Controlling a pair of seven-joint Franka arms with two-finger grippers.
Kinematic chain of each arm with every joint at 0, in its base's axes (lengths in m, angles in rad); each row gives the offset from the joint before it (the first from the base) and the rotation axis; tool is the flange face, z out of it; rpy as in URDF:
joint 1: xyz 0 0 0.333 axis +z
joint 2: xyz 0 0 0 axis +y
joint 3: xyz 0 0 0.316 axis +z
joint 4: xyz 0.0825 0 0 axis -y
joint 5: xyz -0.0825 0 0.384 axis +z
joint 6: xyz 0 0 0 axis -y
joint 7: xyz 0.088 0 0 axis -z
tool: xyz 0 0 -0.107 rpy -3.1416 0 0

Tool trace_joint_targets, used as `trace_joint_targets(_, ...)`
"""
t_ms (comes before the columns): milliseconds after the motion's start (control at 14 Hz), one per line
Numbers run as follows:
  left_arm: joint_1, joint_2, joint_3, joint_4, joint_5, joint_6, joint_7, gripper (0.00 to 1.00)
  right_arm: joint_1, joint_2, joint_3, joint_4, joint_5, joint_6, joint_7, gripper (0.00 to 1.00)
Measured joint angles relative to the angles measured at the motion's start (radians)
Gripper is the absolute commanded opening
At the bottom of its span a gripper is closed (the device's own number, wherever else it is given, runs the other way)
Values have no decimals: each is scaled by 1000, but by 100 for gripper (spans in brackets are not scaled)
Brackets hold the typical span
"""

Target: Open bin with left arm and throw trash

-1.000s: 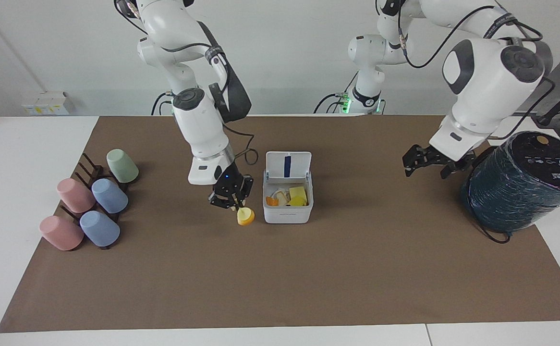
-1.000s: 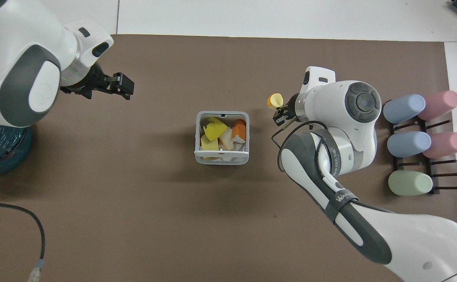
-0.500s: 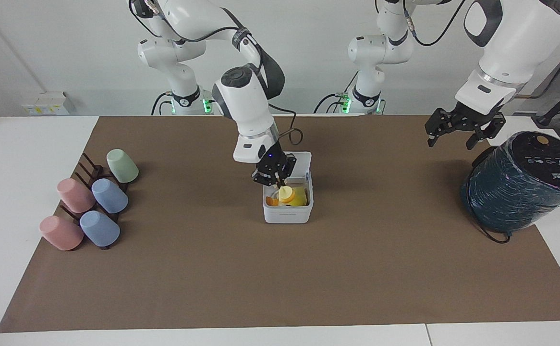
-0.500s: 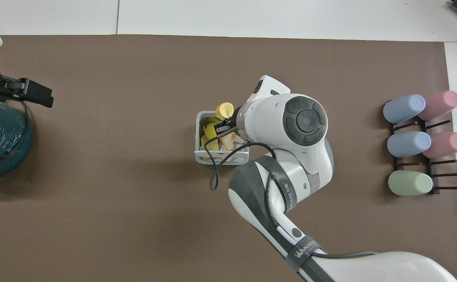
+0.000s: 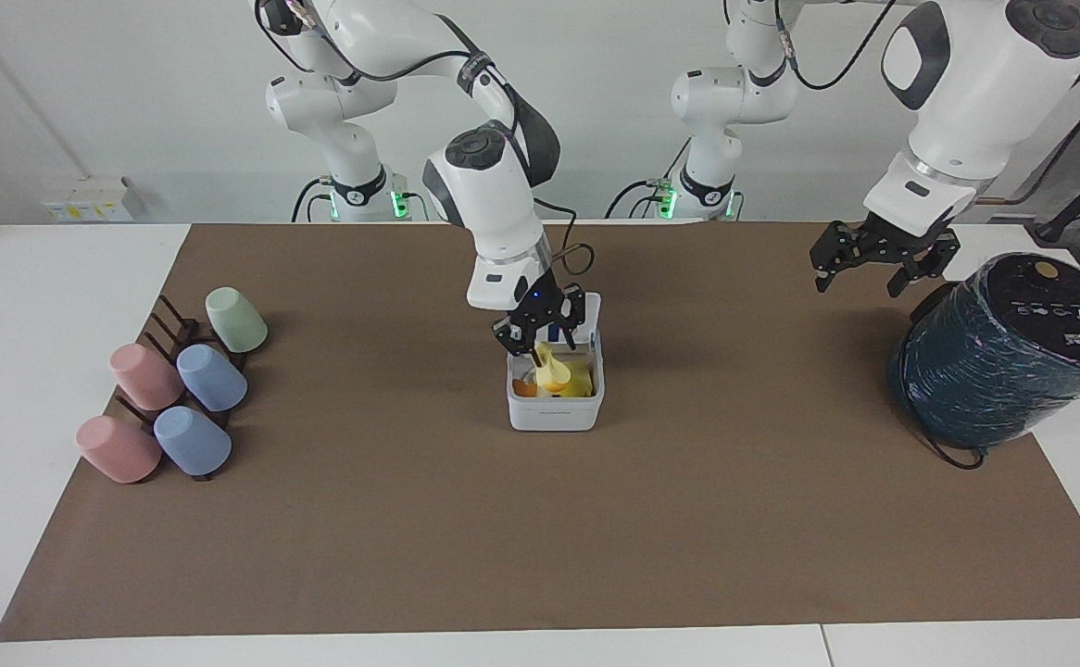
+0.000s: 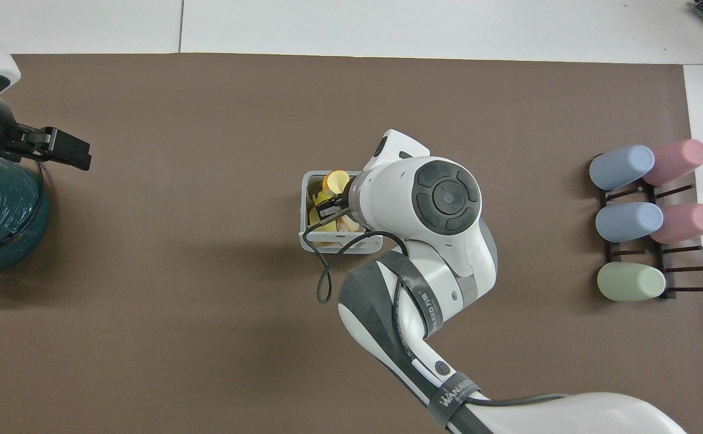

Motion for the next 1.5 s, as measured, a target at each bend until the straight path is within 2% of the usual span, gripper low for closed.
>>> trace_joint_targets(357,3,-9,1,-22,1,30,0,100,-18,-11,-12,8,-4,-37,5,100)
trace_joint_targets(643,8,-11,2,-22,1,36,0,100,-158,-97,-20,17,-93,-130,16,100)
trace_joint_targets(857,19,-11,4,-25,1,37,0,100,-255,-189,-20,19,-108,-233,16,100)
trace_joint_targets(1071,21,-11,3,-28,1,37,0,100,-313,-252,-21,19,-109,-325,16,100)
trace_joint_targets(1357,21,-11,3,-30,1,37,0,100,-374,-293,-23,23,-109,-412,16,100)
trace_joint_targets(1500,21,-12,3,-31,1,37,0,100,-396,-310,-50,50,-110,-480,16,100)
